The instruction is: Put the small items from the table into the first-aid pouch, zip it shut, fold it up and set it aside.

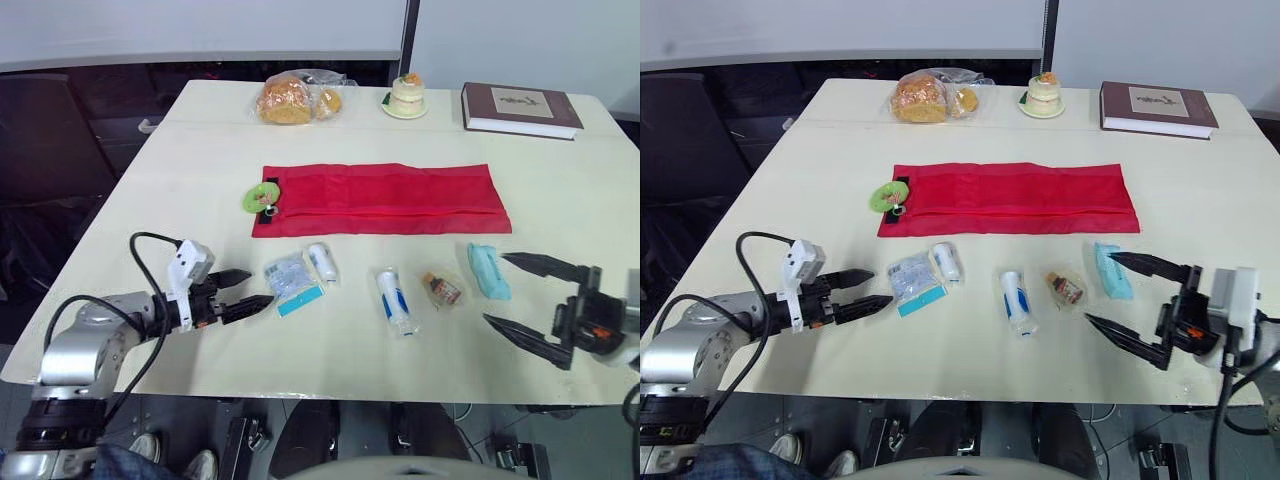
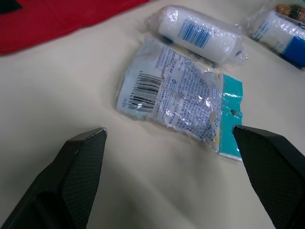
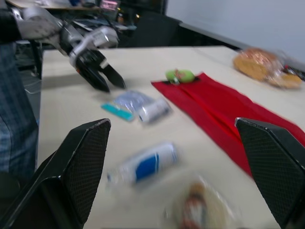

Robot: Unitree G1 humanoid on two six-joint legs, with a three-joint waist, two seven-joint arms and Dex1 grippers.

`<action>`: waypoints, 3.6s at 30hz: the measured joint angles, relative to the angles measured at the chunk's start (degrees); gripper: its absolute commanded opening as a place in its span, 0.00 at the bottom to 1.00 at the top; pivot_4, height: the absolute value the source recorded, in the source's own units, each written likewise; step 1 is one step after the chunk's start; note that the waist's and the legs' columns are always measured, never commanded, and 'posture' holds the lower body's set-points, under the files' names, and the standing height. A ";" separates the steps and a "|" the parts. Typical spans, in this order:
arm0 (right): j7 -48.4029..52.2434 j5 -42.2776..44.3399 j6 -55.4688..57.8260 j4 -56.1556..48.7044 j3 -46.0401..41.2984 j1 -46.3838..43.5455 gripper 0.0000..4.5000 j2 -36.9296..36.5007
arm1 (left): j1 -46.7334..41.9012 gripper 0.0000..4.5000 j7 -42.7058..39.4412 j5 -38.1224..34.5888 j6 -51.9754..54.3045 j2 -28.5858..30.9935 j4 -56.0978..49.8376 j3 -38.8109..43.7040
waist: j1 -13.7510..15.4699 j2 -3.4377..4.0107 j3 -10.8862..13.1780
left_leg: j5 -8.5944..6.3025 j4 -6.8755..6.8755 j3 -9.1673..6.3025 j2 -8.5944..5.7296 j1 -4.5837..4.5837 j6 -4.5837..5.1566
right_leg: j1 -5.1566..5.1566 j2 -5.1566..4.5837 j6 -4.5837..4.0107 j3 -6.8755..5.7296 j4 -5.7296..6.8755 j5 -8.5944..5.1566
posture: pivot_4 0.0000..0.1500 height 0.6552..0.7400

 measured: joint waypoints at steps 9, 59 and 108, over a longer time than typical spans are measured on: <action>-6.41 -1.36 4.31 -6.00 6.64 -5.20 0.99 0.09 | -4.53 1.00 2.14 -0.96 5.72 -3.66 0.38 -1.81 | 0.26 -0.05 -0.04 | 0.01 0.07 -0.10 -0.18 0.00 0.03 | 0.09 -0.10 0.00 -0.09 0.00 0.00 | 1.00 0.87; -60.04 32.26 39.91 -2.22 17.01 -21.09 1.00 19.72 | -17.62 0.01 23.38 -32.41 20.22 -23.75 -15.63 3.64 | -0.28 -0.26 0.03 | 0.03 0.05 -0.22 -0.22 -0.07 0.01 | 0.07 0.25 0.21 0.01 0.03 0.15 | 1.00 0.87; -62.91 36.96 31.47 -1.61 18.57 -19.11 0.00 20.70 | -20.75 0.99 17.17 -3.60 -3.83 -9.90 5.49 -5.17 | -0.07 -0.25 0.04 | 0.02 -0.01 -0.14 -0.18 -0.14 0.01 | -0.02 0.57 -0.03 0.43 -0.02 0.00 | 1.00 0.87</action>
